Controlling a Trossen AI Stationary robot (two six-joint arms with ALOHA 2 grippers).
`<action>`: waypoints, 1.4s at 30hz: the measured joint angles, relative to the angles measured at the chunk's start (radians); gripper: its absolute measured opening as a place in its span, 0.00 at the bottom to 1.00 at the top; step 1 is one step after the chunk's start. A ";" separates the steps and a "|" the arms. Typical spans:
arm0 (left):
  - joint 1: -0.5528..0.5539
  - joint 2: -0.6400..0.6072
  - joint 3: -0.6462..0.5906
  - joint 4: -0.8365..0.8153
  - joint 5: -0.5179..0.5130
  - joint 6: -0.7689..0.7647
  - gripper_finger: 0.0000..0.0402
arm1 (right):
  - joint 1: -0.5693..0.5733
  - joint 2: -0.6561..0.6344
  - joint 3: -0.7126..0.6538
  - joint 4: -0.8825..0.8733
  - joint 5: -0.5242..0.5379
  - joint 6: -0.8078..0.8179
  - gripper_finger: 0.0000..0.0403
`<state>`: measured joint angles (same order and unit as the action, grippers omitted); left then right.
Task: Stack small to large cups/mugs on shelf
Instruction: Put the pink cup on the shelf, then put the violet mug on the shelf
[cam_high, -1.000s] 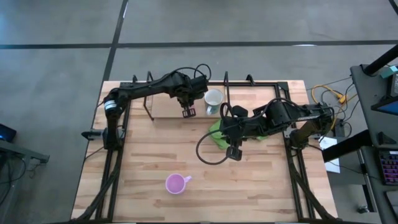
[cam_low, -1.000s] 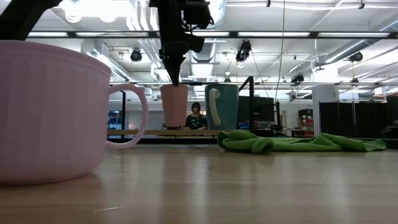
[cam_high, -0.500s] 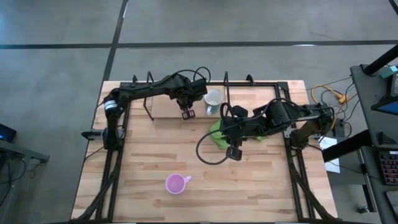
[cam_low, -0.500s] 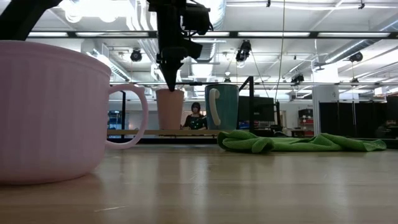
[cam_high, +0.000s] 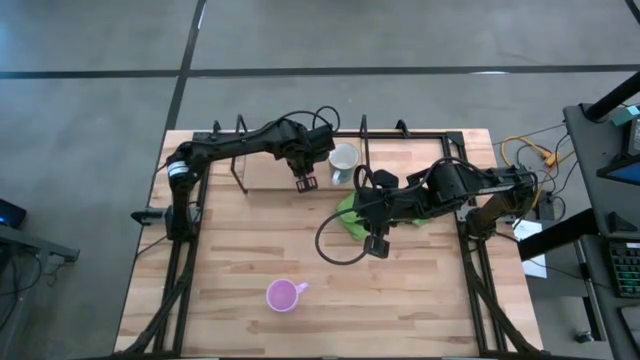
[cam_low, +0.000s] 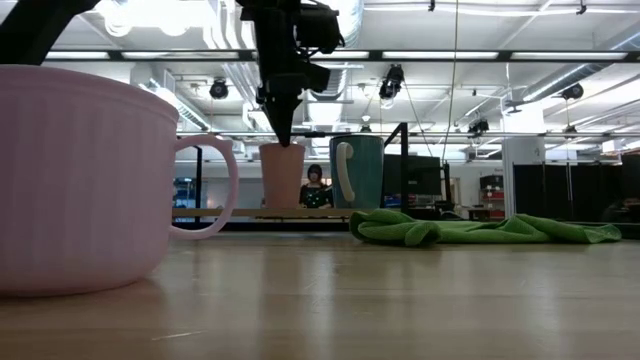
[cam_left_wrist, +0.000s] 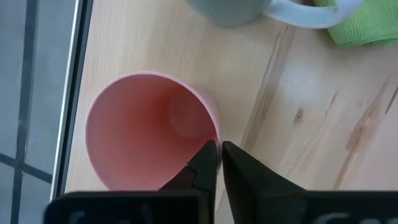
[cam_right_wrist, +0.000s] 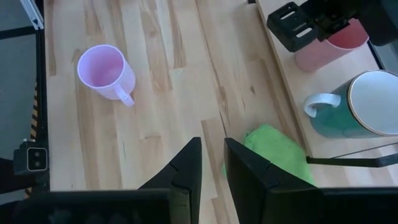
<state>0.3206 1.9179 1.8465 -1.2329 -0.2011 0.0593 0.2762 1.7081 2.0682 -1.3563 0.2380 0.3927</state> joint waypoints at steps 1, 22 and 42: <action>0.000 0.000 0.000 0.000 0.000 0.000 0.05 | 0.000 0.000 0.000 0.000 0.000 0.000 0.16; -0.094 -0.165 0.117 -0.197 0.079 -0.205 0.17 | 0.000 -0.017 0.000 -0.001 0.026 -0.003 0.16; -0.607 -0.294 -0.187 -0.208 0.239 -0.777 0.17 | 0.000 -0.034 0.000 -0.002 0.080 -0.012 0.16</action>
<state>-0.2863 1.6244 1.6591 -1.4411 0.0376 -0.7178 0.2760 1.6745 2.0682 -1.3579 0.3183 0.3805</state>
